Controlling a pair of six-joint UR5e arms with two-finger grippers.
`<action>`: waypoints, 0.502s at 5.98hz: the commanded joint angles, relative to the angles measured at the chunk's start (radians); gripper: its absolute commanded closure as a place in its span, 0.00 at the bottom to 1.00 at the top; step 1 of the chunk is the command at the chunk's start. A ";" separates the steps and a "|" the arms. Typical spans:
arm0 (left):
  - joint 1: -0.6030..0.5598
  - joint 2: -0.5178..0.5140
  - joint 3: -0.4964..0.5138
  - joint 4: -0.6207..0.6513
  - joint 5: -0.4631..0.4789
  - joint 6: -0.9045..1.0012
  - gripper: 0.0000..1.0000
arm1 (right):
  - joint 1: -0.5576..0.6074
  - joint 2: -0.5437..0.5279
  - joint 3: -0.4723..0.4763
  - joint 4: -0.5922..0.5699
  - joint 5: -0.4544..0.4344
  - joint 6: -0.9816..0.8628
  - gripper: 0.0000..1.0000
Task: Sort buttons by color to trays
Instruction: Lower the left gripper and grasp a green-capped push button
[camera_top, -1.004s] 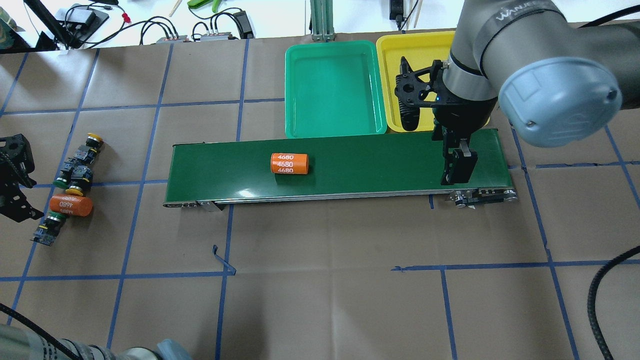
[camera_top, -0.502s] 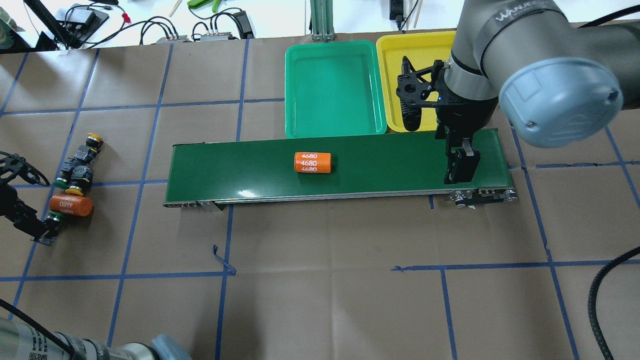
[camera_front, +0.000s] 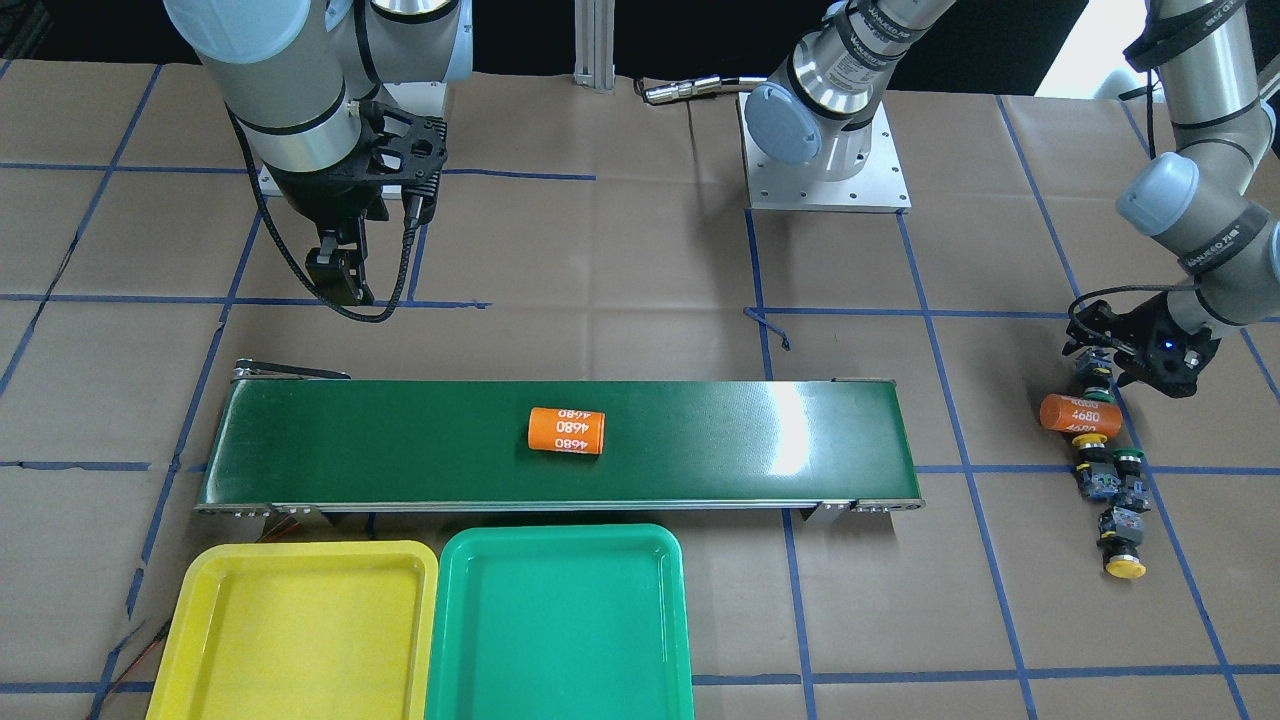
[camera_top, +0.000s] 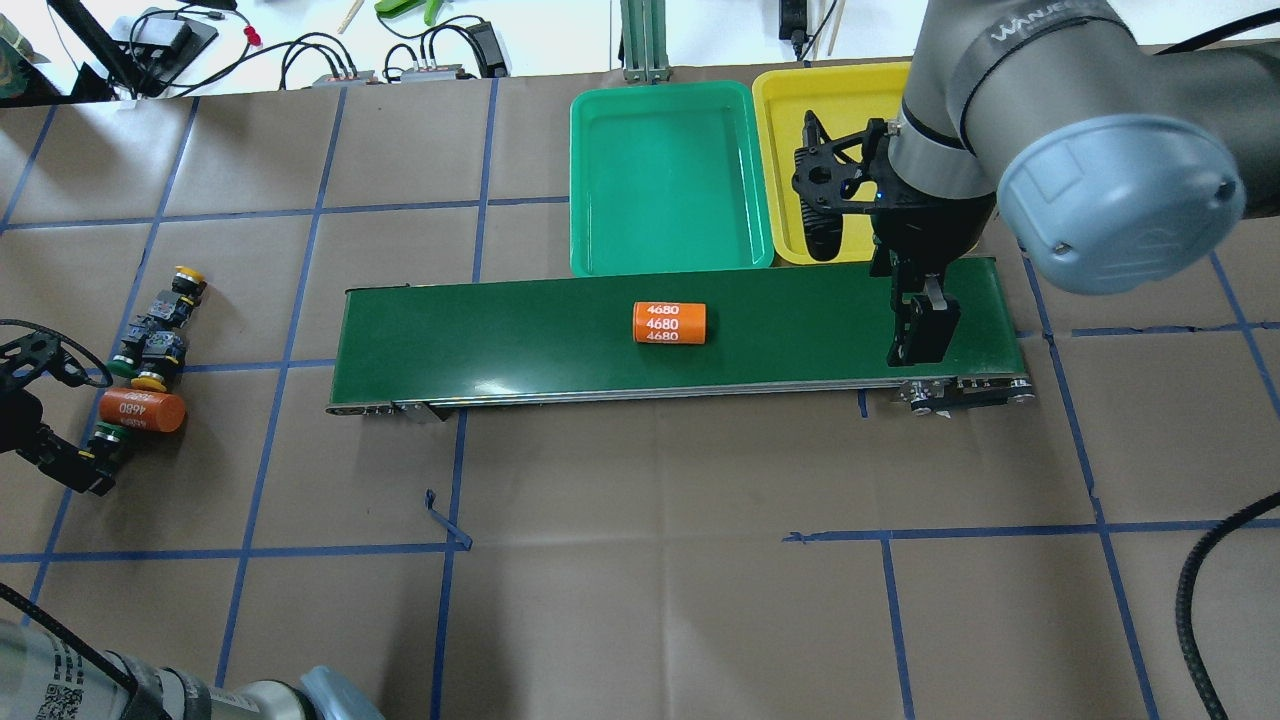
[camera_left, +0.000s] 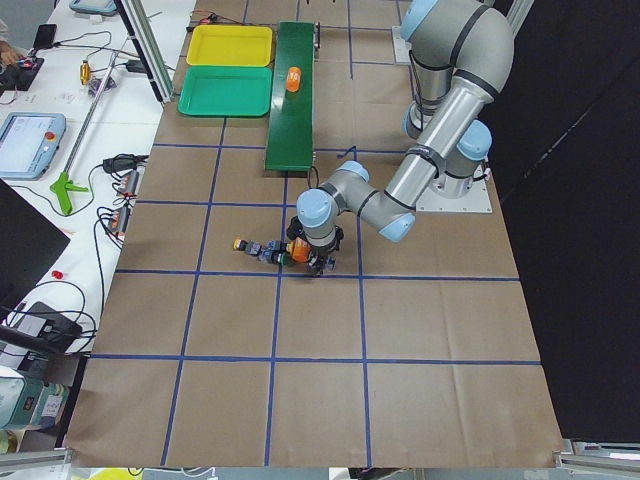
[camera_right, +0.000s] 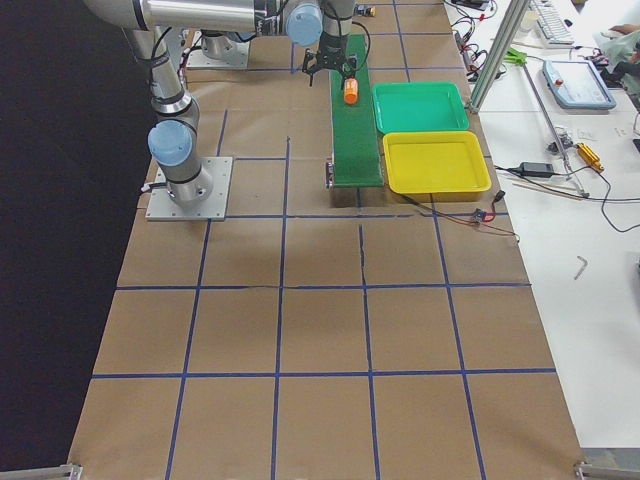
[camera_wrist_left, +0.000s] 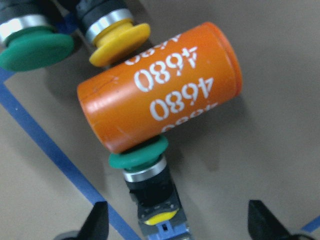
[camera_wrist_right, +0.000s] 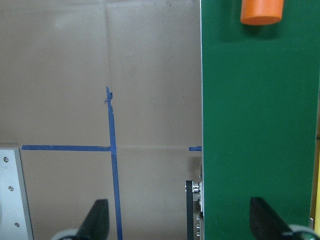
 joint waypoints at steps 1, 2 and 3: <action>-0.003 -0.003 0.005 0.003 0.022 -0.008 0.89 | 0.000 0.000 0.002 0.000 0.000 -0.001 0.00; -0.005 0.010 0.008 -0.012 0.024 -0.011 0.95 | 0.000 -0.001 0.004 0.001 -0.002 -0.001 0.00; -0.014 0.033 0.014 -0.041 0.048 -0.011 0.98 | 0.002 0.002 0.004 0.000 0.001 -0.002 0.00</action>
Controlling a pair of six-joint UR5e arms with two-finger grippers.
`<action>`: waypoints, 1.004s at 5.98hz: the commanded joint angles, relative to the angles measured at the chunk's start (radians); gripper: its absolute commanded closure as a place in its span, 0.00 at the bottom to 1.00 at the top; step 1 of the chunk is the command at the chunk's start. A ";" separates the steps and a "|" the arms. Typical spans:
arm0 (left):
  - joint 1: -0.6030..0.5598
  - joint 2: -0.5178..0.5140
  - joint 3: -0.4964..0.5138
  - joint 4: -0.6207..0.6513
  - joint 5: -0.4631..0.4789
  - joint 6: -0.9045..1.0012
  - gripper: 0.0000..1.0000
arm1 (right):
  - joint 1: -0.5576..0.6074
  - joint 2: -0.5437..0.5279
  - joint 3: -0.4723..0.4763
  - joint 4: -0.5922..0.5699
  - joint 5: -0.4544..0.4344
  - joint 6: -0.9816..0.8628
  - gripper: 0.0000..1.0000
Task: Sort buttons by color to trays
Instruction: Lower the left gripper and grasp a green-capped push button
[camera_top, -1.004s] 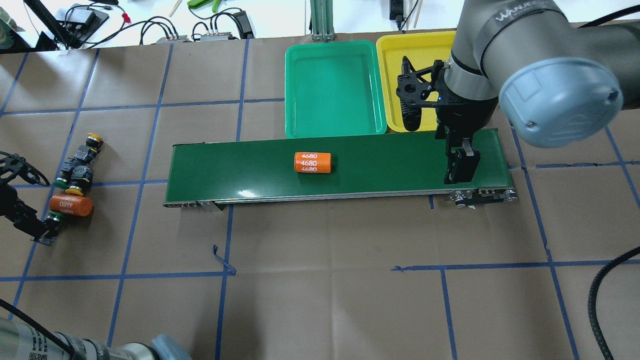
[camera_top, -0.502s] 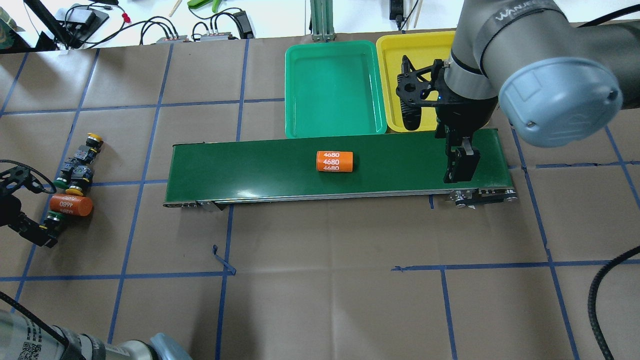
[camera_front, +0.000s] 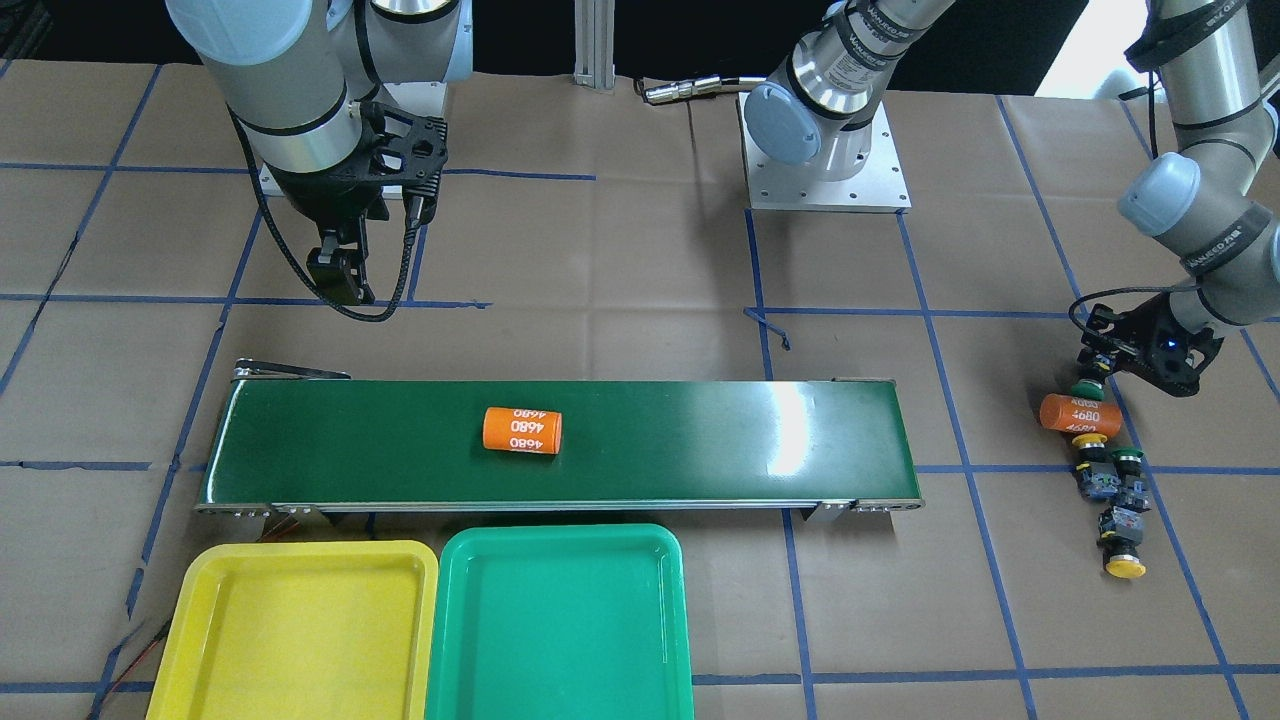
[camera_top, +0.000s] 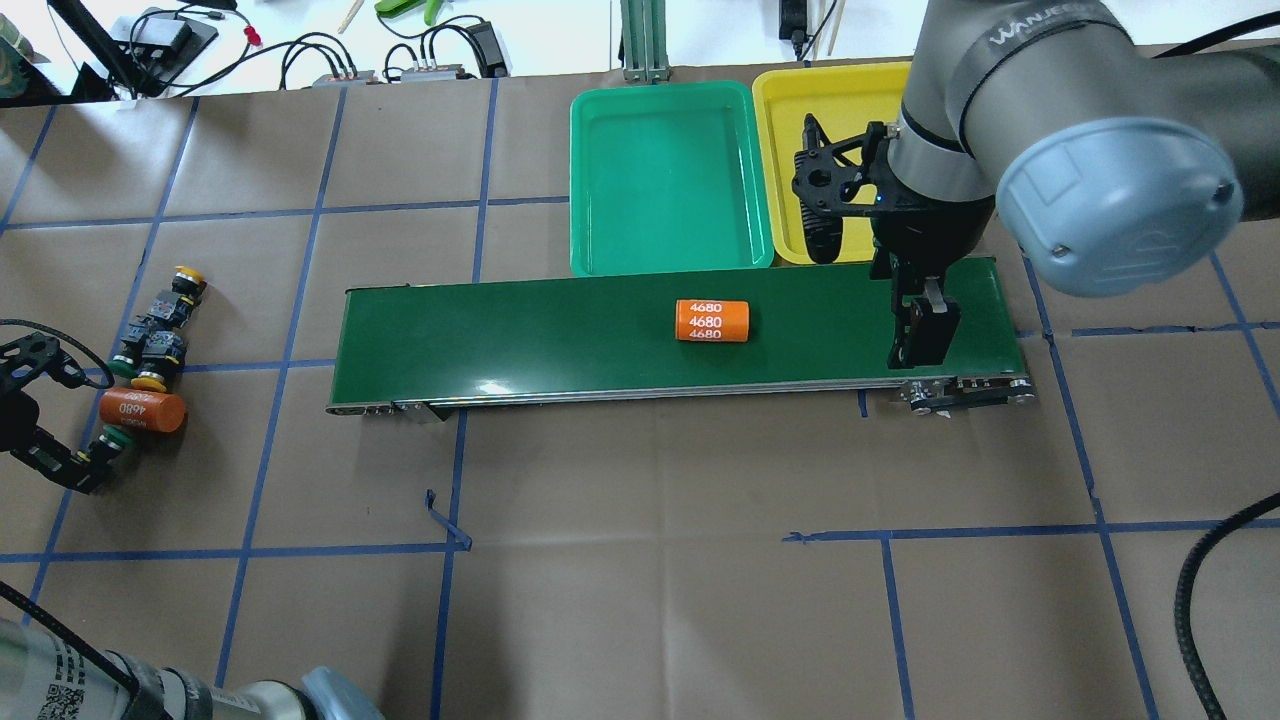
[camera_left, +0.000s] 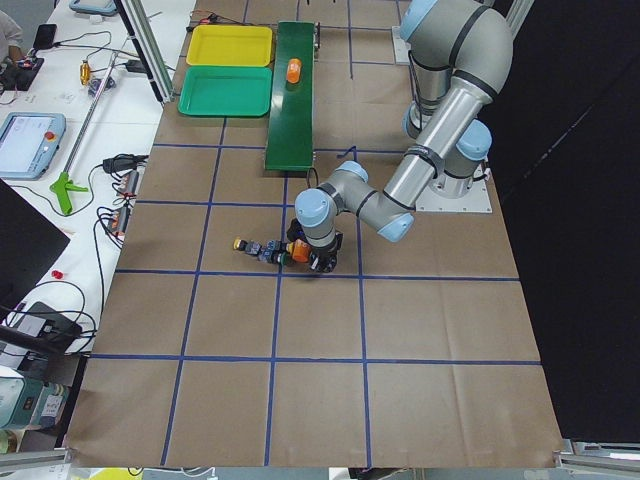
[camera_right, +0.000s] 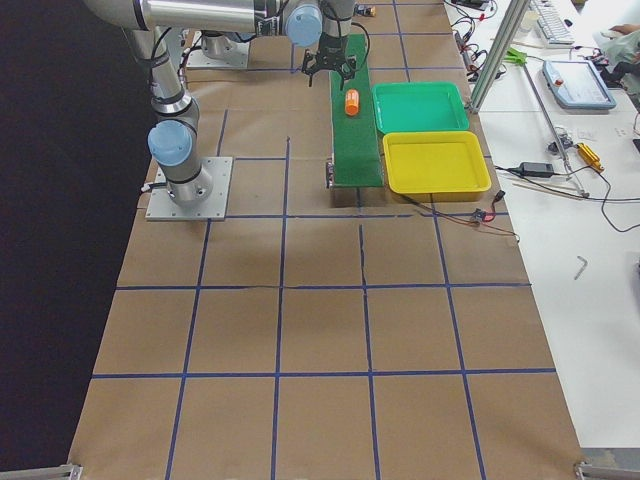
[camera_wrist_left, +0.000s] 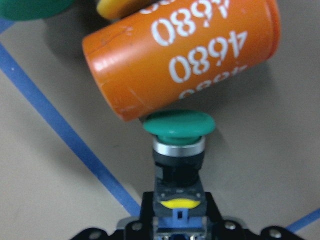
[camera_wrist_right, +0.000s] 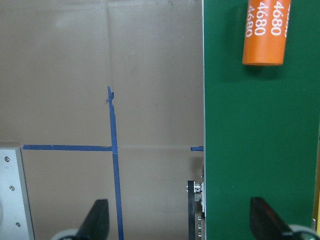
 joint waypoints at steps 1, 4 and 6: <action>-0.031 0.072 0.019 -0.076 0.025 -0.001 0.98 | -0.001 0.009 0.002 -0.008 -0.001 -0.004 0.00; -0.251 0.256 0.028 -0.270 0.025 0.028 0.99 | 0.015 -0.003 0.002 -0.016 -0.043 -0.015 0.00; -0.485 0.258 0.030 -0.252 0.012 0.094 0.99 | 0.019 0.005 0.023 -0.021 -0.034 -0.018 0.00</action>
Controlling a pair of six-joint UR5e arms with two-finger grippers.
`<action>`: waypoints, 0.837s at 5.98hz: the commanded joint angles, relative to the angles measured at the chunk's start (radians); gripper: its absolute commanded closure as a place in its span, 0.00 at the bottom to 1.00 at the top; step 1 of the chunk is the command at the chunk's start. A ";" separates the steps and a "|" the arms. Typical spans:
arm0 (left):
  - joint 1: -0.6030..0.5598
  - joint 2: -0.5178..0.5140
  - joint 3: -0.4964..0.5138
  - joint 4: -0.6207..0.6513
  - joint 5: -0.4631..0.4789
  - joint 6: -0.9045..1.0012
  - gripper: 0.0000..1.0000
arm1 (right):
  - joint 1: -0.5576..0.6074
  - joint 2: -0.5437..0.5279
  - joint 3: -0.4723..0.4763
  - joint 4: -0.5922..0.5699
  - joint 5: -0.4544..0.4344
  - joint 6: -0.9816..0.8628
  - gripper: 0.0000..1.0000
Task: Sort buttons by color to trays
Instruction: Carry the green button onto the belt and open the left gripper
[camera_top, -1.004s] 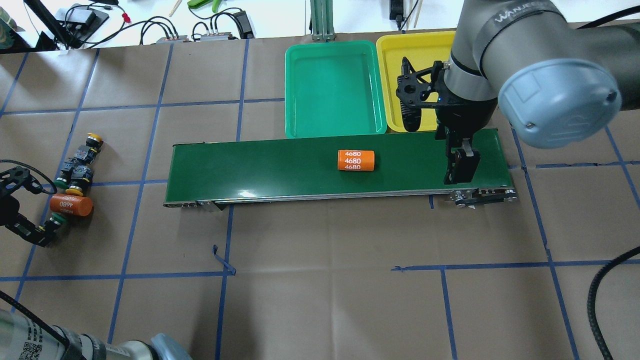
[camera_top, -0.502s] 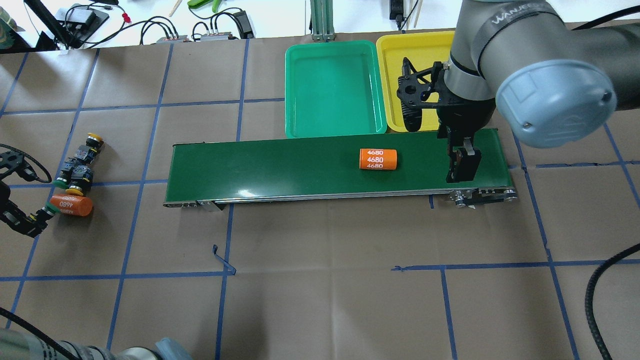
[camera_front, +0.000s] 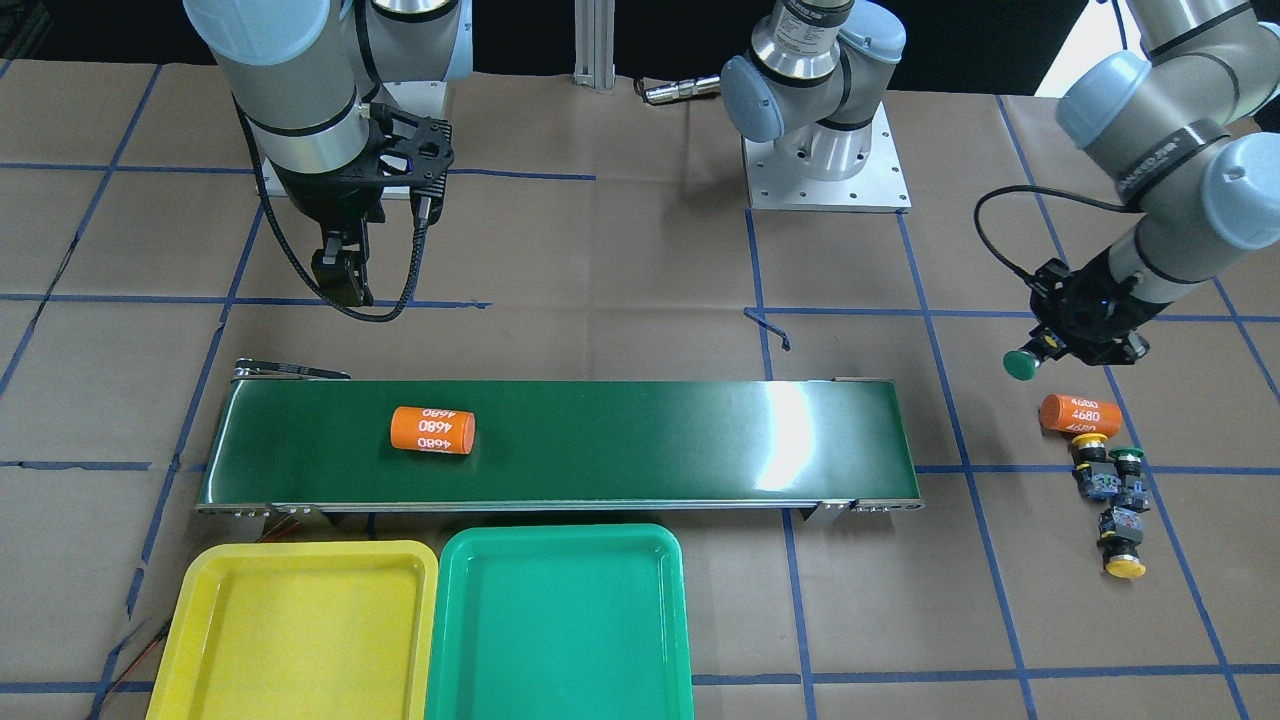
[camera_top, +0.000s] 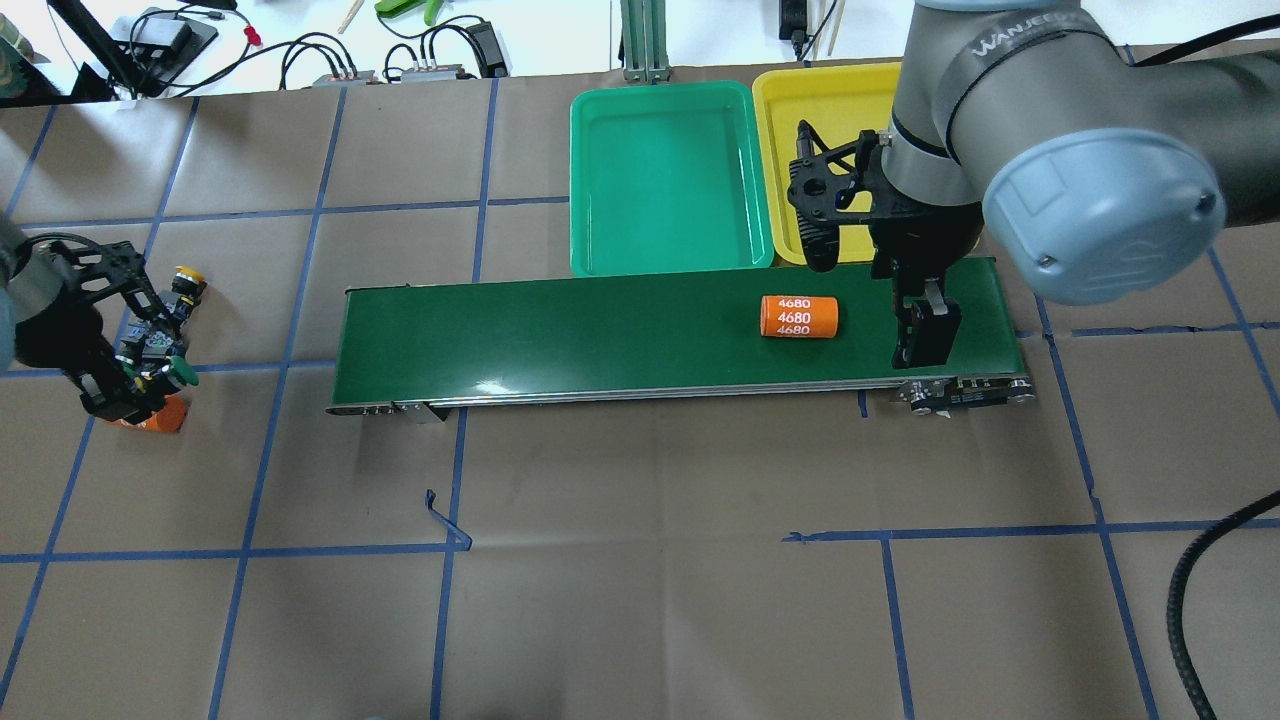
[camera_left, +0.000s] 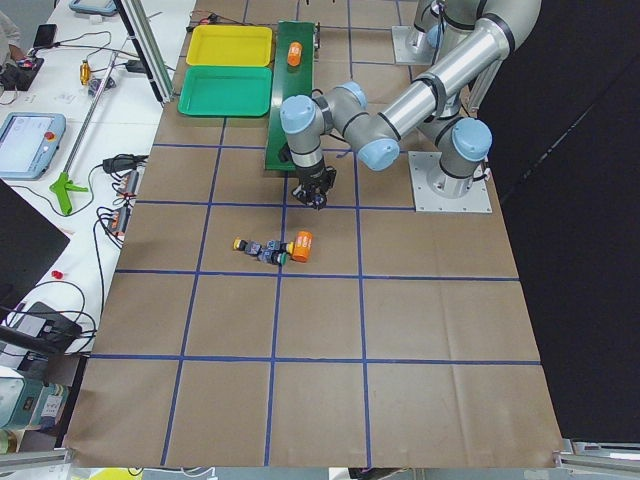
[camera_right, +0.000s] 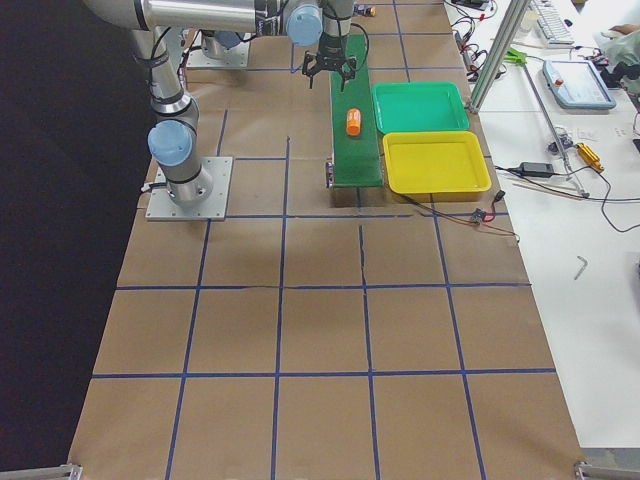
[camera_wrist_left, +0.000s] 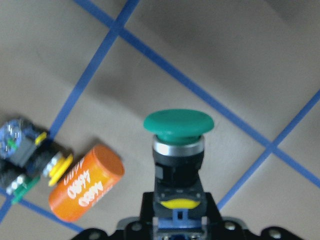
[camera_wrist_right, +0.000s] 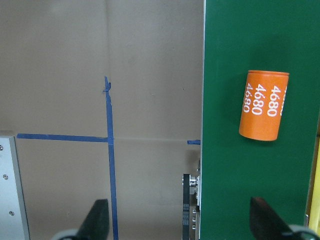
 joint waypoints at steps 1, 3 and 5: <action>-0.227 -0.016 0.013 0.065 -0.007 0.022 0.99 | 0.004 -0.012 0.011 -0.005 0.005 -0.003 0.00; -0.437 -0.146 0.071 0.107 -0.013 0.019 0.99 | 0.004 -0.023 0.015 -0.017 0.011 -0.011 0.00; -0.495 -0.188 0.066 0.201 -0.017 0.009 0.98 | 0.004 -0.026 0.008 -0.025 0.046 -0.025 0.00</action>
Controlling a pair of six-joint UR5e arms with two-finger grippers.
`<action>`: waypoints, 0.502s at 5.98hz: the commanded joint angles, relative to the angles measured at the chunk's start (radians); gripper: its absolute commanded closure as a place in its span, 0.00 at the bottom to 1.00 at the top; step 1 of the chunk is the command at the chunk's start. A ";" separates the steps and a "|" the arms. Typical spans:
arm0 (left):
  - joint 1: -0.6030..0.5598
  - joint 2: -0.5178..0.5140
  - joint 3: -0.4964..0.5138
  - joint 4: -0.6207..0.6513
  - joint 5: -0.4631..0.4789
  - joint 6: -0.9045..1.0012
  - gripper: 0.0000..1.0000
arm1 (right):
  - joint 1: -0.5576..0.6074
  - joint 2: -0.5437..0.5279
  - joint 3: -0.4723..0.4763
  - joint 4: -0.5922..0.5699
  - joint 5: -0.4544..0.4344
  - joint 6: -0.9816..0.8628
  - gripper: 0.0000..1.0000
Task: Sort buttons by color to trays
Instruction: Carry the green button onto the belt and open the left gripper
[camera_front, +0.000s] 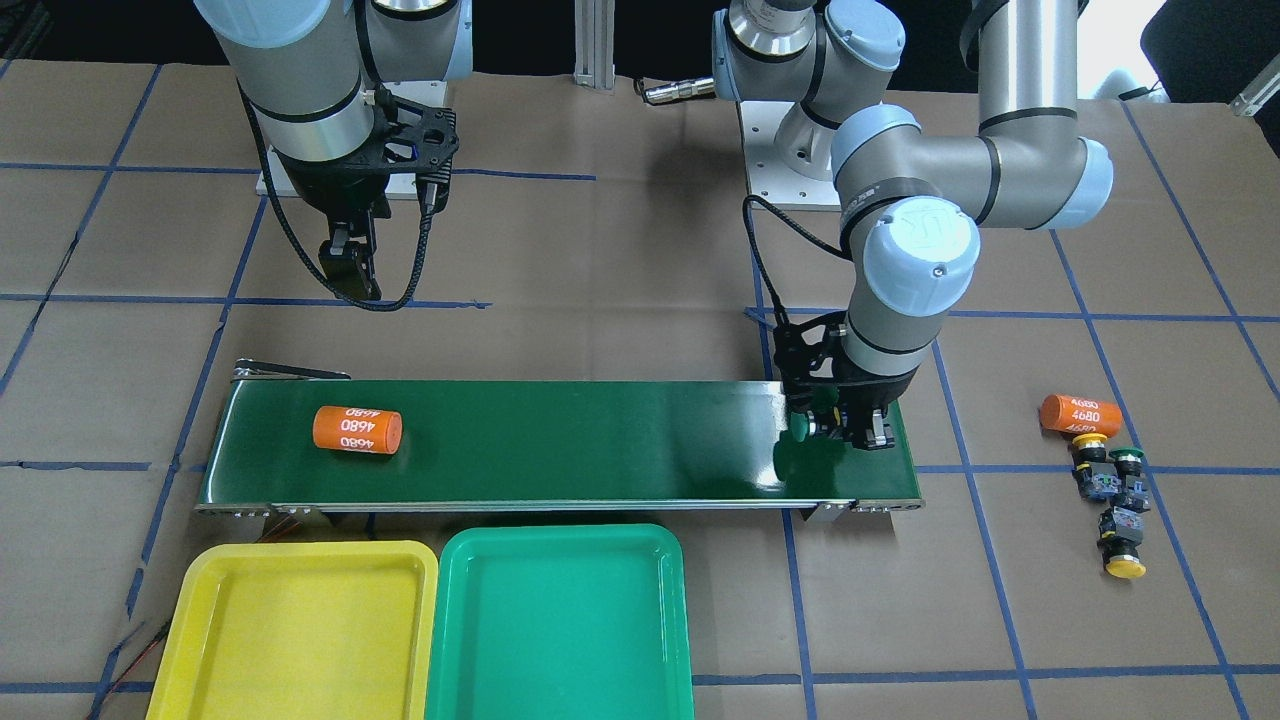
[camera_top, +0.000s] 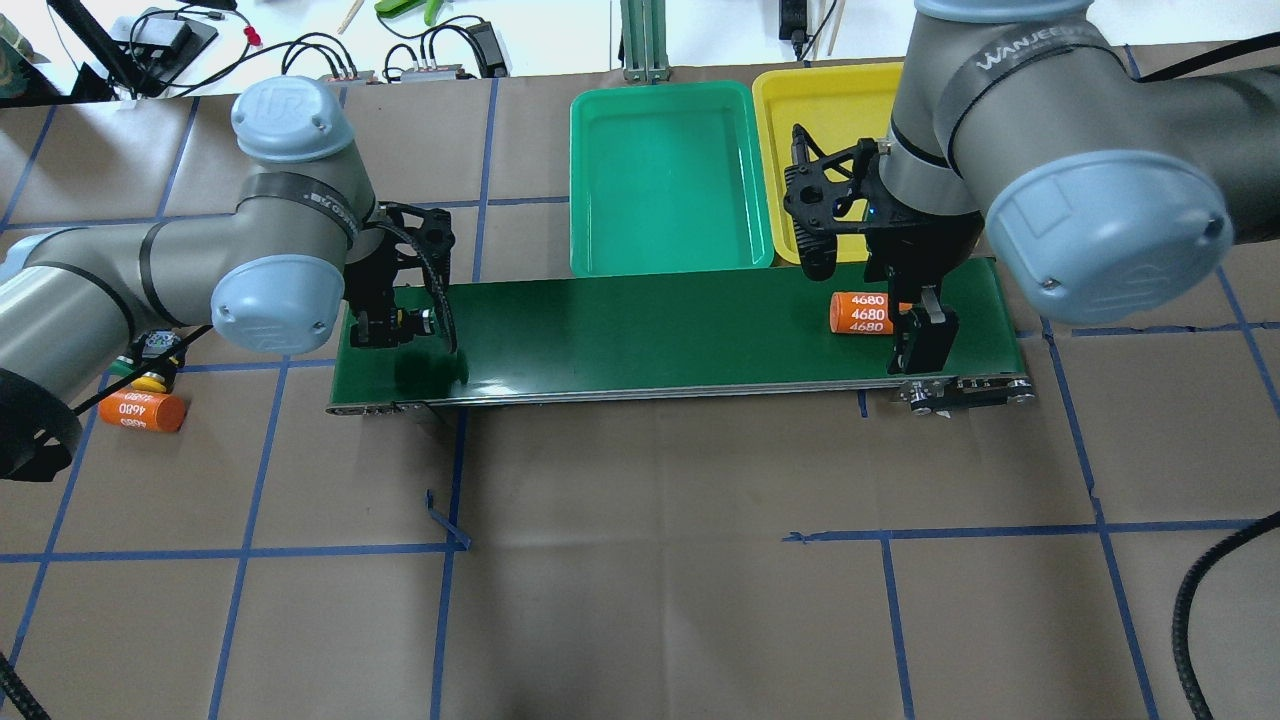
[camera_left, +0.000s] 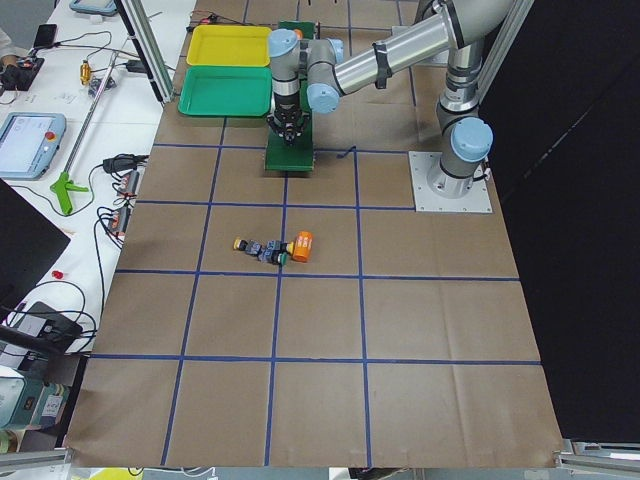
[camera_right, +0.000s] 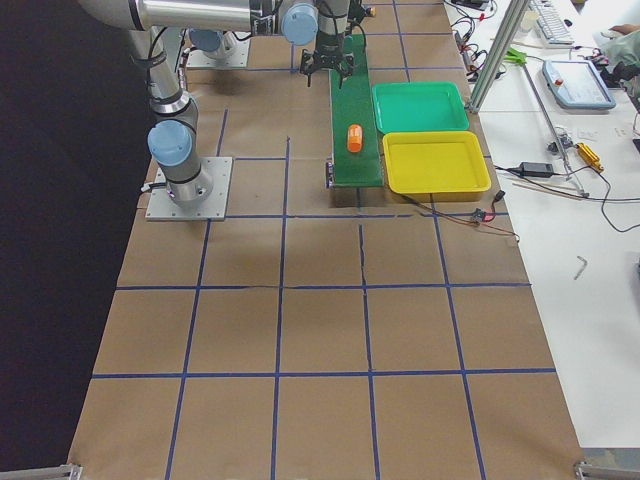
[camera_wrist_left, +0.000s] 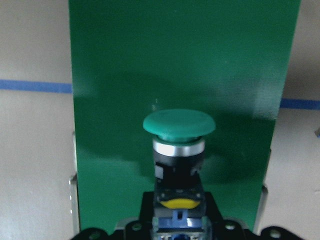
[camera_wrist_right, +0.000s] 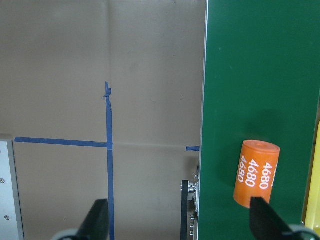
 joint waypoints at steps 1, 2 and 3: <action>-0.026 -0.027 -0.007 0.037 -0.006 -0.007 0.97 | 0.002 -0.001 -0.002 -0.028 0.028 -0.018 0.00; -0.023 -0.027 -0.007 0.034 -0.006 -0.005 0.35 | 0.002 -0.001 0.004 -0.029 0.030 -0.018 0.00; -0.012 -0.027 0.008 0.028 -0.007 0.008 0.14 | 0.002 -0.001 0.004 -0.030 0.028 -0.013 0.00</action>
